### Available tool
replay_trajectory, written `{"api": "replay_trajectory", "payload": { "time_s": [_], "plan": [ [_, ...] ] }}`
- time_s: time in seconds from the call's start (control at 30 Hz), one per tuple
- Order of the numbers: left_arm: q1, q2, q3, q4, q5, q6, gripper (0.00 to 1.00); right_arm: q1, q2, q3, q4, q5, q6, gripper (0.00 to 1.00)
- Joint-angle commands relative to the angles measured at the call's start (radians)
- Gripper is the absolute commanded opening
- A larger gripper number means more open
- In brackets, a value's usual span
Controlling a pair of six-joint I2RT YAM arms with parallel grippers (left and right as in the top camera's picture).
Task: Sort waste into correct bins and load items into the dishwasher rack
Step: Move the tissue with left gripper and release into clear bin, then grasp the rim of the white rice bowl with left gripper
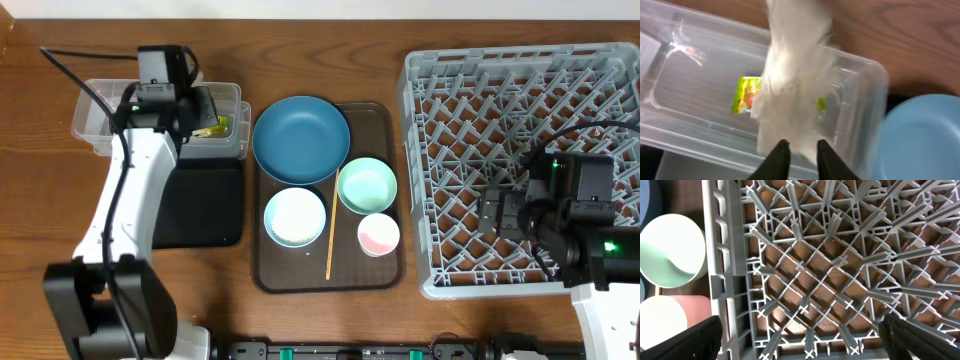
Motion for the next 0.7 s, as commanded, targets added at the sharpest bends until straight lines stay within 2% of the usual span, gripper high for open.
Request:
{"api": "replay_trajectory", "payload": {
  "time_s": [0.0,0.03,0.1,0.3,0.4,0.53,0.67],
  "plan": [
    [0.022,0.023,0.005,0.003,-0.004,-0.003,0.32,0.010,-0.005,0.019,-0.003,-0.004,-0.013,0.99],
    [0.022,0.020,0.005,-0.001,0.004,-0.003,0.41,0.010,-0.005,0.019,-0.003,-0.004,-0.013,0.99],
    [0.019,0.008,0.005,-0.015,0.034,-0.003,0.45,0.010,-0.005,0.019,-0.002,-0.004,-0.013,0.99],
    [-0.045,-0.051,0.005,-0.171,0.138,-0.004,0.47,0.010,-0.005,0.019,0.001,-0.004,-0.013,0.99],
    [-0.114,-0.064,0.005,-0.278,0.138,-0.006,0.49,0.010,-0.005,0.019,0.001,-0.004,-0.013,0.99],
    [-0.232,-0.063,0.004,-0.407,0.138,-0.071,0.50,0.010,-0.005,0.019,0.001,-0.004,-0.013,0.99],
    [-0.362,-0.063,-0.018,-0.425,0.138,-0.099,0.51,0.010,-0.005,0.019,0.000,-0.004,-0.013,0.99]
  ]
}}
